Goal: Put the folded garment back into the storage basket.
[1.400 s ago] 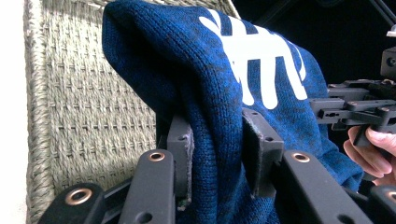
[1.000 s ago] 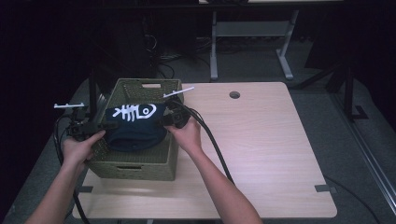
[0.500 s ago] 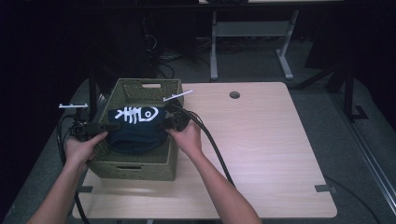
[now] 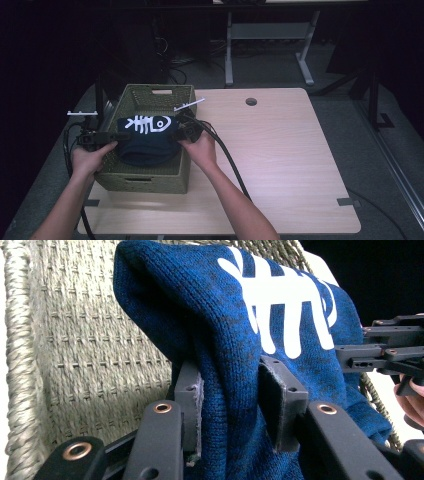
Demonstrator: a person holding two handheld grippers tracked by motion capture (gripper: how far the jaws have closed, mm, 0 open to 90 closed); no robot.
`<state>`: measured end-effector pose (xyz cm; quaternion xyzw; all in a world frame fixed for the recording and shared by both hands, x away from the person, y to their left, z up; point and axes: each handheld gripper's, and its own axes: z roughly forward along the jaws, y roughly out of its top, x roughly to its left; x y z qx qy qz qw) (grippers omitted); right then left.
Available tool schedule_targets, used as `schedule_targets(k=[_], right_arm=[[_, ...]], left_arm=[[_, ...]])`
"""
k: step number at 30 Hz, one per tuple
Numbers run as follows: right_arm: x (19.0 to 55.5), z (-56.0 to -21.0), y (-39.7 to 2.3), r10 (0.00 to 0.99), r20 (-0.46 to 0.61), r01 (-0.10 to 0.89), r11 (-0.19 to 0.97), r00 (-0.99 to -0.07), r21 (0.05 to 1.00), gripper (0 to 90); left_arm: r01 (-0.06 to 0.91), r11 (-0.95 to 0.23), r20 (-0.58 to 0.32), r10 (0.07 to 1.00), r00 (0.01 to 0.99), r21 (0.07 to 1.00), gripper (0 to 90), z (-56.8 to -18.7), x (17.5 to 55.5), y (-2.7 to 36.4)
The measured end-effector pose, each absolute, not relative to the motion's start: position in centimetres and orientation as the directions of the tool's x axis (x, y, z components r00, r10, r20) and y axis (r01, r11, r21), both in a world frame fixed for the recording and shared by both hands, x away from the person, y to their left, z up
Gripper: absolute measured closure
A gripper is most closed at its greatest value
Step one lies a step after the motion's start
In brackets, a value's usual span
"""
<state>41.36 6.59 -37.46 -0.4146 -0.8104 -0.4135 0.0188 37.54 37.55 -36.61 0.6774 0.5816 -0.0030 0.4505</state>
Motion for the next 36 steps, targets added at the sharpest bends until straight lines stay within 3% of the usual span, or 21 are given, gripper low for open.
schedule_targets(k=[3,6,11,15,36], right_arm=[[41.3,-37.4,6.5,0.661,0.370,0.689,0.315,-0.653,0.653,67.4],[41.3,-37.4,6.5,0.663,0.359,0.680,0.316,-0.657,0.662,58.2],[41.3,-36.7,6.4,0.676,0.323,0.657,0.318,-0.663,0.683,49.4],[41.3,-36.2,6.0,0.678,0.319,0.651,0.309,-0.662,0.693,48.5],[40.4,-32.7,0.8,0.557,0.420,0.613,0.215,-0.716,0.760,43.6]], left_arm=[[0.789,0.076,-0.514,0.795,0.321,0.610,62.0,-36.5,37.6,37.4],[0.793,0.080,-0.498,0.815,0.297,0.603,47.1,-36.5,37.8,37.3],[0.785,0.089,-0.479,0.832,0.280,0.614,41.8,-36.3,37.8,37.4],[0.765,0.130,-0.495,0.827,0.267,0.631,42.2,-35.9,37.5,37.9],[0.684,0.143,-0.544,0.728,0.417,0.716,40.3,-33.3,36.0,34.9]])
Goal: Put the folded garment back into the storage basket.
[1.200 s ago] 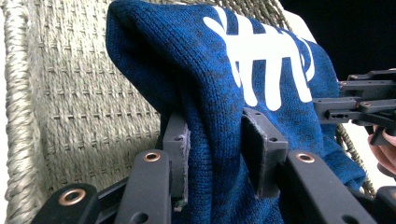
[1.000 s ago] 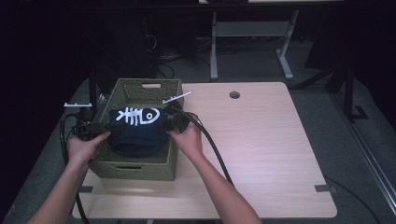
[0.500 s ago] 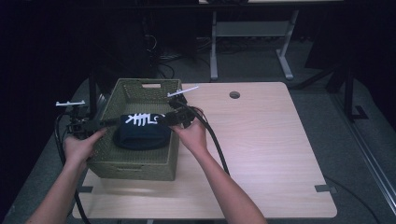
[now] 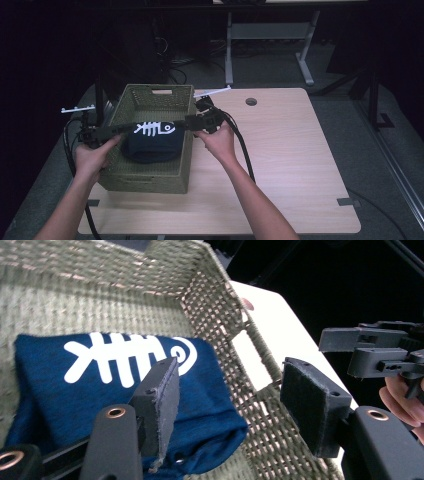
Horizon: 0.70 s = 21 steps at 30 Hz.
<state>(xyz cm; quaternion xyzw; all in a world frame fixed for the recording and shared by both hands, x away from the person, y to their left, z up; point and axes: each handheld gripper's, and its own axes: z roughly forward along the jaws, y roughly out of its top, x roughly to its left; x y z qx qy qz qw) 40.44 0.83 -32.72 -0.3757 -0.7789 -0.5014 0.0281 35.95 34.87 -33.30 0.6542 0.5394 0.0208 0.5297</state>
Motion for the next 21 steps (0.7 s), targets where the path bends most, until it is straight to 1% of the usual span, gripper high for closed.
schedule_targets(k=[9,21], right_arm=[[40.2,-32.4,-1.8,0.533,0.452,0.617,0.179,-0.716,0.766,40.9],[39.6,-32.2,-5.3,0.532,0.452,0.608,0.158,-0.716,0.778,39.0]], left_arm=[[0.663,0.122,-0.534,0.706,0.466,0.738,38.3,-32.5,35.6,32.6],[0.645,0.088,-0.525,0.669,0.526,0.759,35.4,-31.9,35.4,29.8]])
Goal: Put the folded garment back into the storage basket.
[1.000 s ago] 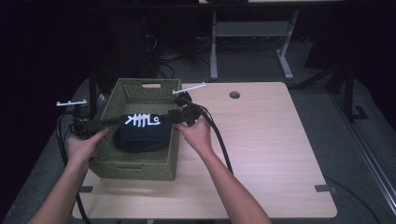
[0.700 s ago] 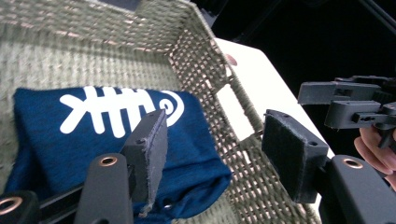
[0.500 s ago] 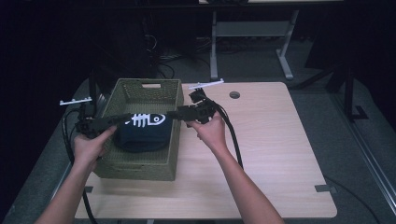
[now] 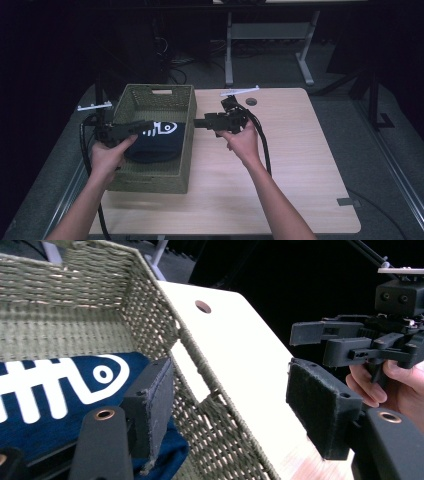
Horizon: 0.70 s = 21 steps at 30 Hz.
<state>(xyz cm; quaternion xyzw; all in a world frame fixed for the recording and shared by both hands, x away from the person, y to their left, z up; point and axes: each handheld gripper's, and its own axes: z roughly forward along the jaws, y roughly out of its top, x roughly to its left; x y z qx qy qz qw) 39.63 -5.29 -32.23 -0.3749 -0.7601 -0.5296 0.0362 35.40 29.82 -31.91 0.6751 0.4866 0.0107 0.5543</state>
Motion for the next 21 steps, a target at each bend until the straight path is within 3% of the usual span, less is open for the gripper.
schedule_targets(k=[21], right_arm=[[38.2,-31.9,-11.1,0.570,0.433,0.593,0.122,-0.698,0.796,37.2]], left_arm=[[0.621,0.039,-0.504,0.624,0.597,0.783,30.9,-31.3,35.5,25.1]])
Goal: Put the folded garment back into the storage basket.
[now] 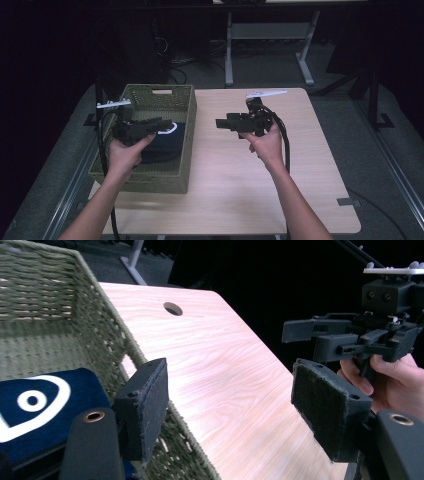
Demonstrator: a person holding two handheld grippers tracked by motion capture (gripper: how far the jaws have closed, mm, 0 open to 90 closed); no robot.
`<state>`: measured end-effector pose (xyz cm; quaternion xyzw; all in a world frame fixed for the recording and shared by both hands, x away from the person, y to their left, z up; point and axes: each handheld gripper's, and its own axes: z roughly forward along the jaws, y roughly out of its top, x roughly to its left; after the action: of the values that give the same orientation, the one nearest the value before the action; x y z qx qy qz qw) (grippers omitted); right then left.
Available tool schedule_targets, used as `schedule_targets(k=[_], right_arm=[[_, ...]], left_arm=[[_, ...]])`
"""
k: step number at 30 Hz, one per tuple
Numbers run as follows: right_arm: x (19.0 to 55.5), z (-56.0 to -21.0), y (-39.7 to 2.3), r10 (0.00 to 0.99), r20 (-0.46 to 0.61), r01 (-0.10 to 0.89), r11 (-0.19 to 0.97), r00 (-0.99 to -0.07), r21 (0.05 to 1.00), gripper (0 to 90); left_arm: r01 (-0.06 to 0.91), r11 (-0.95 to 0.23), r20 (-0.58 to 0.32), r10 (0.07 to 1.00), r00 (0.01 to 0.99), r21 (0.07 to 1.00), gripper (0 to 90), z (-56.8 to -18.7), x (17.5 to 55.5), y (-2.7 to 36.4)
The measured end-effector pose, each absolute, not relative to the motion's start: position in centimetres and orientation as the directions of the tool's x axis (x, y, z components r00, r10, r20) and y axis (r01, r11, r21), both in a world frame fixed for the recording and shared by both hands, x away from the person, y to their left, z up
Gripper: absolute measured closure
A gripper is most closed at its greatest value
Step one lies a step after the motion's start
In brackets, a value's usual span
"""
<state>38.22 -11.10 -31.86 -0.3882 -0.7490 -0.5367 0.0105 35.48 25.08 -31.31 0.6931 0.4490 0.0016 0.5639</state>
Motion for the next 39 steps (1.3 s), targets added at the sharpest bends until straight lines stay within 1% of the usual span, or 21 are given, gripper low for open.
schedule_targets(k=[13,29,39], right_arm=[[37.8,-32.6,-13.8,0.595,0.425,0.597,0.117,-0.682,0.794,35.8],[36.7,-34.2,-17.1,0.617,0.428,0.608,0.105,-0.661,0.787,33.9],[35.8,-35.1,-19.5,0.636,0.431,0.616,0.089,-0.640,0.783,33.5]], left_arm=[[0.616,0.010,-0.494,0.607,0.622,0.788,28.1,-31.5,35.4,22.7],[0.611,-0.014,-0.486,0.592,0.643,0.792,27.2,-31.4,34.7,19.6],[0.609,-0.054,-0.474,0.574,0.668,0.792,27.0,-31.8,34.6,17.2]])
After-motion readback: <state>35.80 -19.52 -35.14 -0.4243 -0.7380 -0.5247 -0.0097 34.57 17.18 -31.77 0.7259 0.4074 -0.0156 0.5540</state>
